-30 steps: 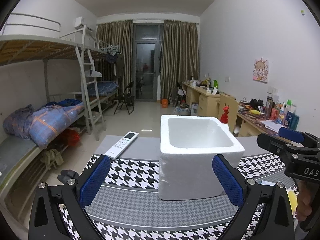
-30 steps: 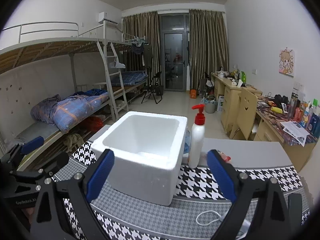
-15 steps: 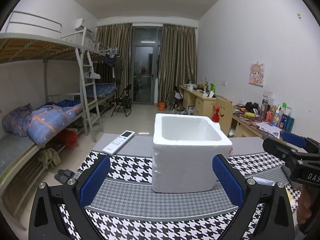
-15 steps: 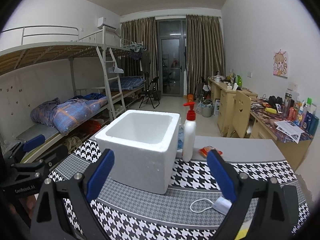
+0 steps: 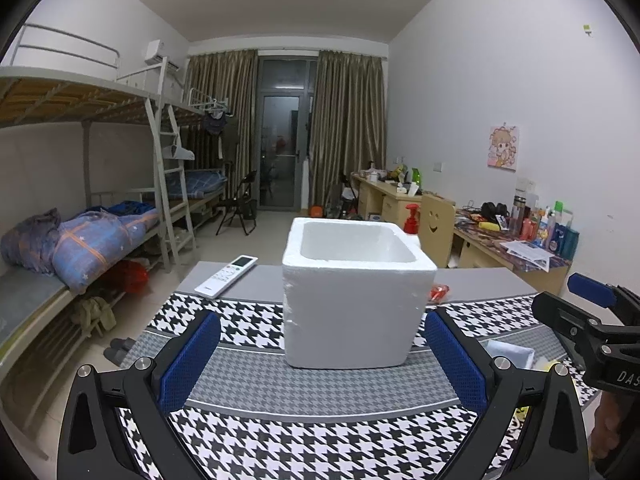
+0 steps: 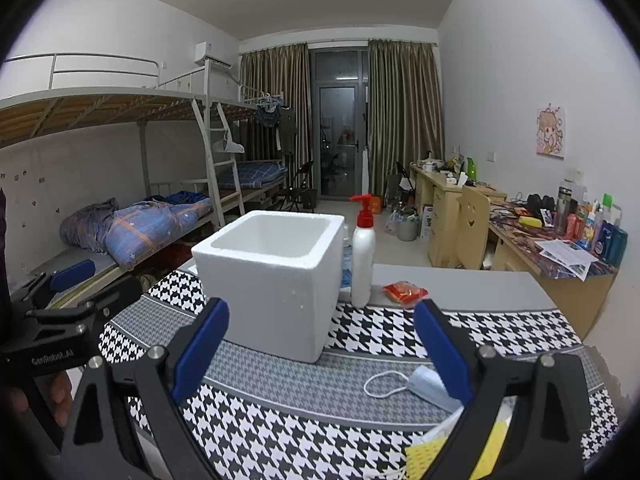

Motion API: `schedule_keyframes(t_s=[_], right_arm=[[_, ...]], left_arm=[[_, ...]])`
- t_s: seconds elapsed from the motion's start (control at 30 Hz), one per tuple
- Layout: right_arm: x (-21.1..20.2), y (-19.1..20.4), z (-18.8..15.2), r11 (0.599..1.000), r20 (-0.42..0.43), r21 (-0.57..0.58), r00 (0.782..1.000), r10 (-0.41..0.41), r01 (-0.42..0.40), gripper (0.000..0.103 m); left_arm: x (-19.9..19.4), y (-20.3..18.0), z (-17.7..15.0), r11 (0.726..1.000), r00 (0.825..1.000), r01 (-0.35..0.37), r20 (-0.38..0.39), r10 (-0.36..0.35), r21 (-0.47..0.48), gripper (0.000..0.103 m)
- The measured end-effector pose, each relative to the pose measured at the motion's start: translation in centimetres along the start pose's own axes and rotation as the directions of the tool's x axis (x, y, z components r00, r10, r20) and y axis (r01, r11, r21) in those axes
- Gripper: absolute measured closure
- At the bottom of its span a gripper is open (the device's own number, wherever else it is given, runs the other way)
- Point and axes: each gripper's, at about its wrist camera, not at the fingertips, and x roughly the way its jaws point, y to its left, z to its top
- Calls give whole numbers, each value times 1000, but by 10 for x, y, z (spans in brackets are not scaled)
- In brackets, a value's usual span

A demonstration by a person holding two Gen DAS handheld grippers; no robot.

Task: Organize soft objects
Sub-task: 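Withdraw both grippers from the foam box back toward the remaining items, then lower both grippers toward the blue face mask and yellow mesh sponge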

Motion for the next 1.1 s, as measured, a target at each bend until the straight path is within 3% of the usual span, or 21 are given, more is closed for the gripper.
schedule_keyframes(t_s=[0.77, 1.1], right_arm=[[-33, -26, -34, 996, 10, 35, 997, -79, 79, 7], [-39, -43, -46, 989, -14, 57, 991, -136, 137, 7]], left_arm=[[-4, -38, -23, 994, 994, 110, -8, -109, 22, 1], [-2, -68, -33, 976, 978, 208, -39, -206, 57, 1]])
